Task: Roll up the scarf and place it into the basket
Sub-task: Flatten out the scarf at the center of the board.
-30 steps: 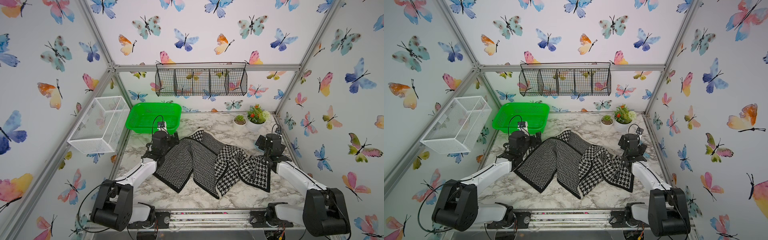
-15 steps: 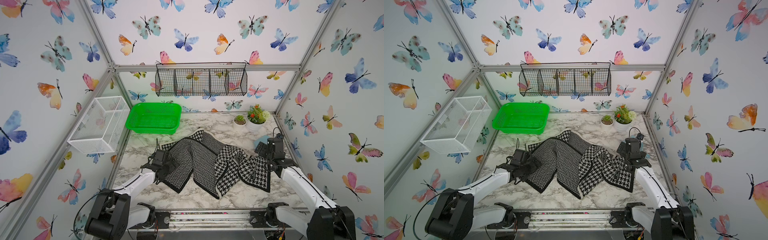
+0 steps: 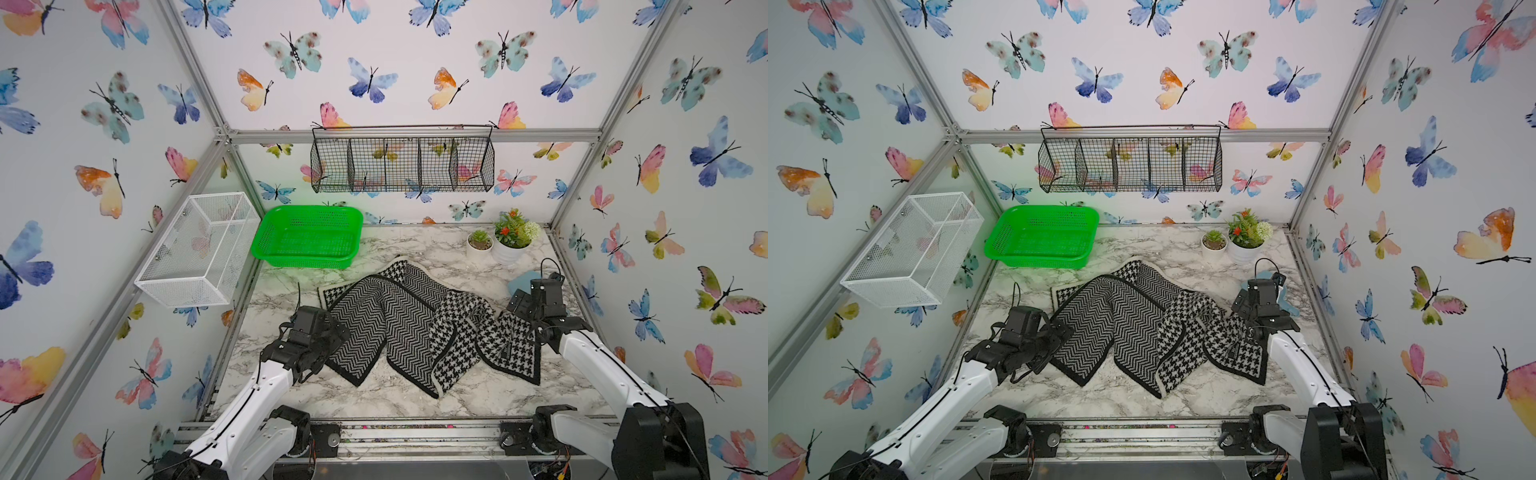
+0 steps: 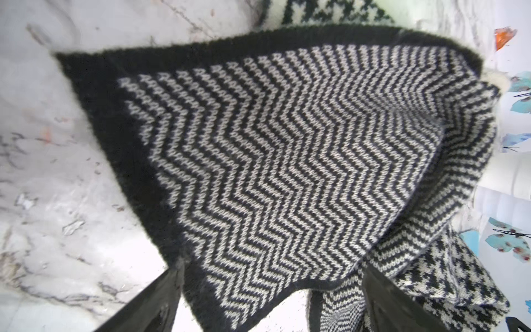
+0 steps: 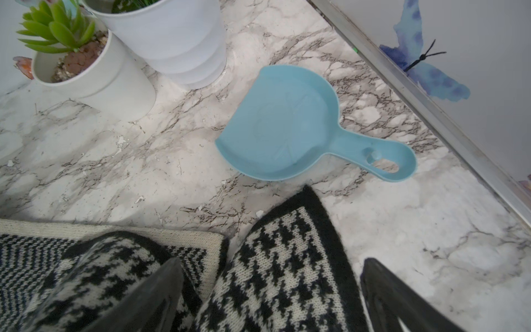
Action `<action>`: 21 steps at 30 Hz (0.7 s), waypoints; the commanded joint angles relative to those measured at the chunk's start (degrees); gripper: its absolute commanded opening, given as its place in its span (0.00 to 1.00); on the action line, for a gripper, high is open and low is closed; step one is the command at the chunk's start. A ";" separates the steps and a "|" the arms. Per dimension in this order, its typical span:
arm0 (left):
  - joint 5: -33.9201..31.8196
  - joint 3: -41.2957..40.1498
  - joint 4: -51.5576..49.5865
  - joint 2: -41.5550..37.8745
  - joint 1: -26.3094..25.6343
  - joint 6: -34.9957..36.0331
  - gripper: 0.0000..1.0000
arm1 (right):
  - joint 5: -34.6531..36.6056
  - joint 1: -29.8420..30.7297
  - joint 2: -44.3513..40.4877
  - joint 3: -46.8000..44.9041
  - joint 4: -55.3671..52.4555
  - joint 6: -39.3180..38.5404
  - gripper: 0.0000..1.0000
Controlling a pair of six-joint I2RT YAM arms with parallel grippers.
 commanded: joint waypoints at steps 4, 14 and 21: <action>-0.90 0.13 -5.38 3.65 -0.09 -0.32 0.98 | -2.00 0.08 1.71 1.58 0.77 0.81 1.00; 0.83 2.42 -4.74 17.22 -0.07 3.12 0.97 | -4.09 0.07 3.34 1.95 1.86 1.35 1.00; 1.14 2.14 -1.58 23.25 -0.06 3.84 0.87 | -4.17 0.07 3.83 1.17 2.38 1.25 1.00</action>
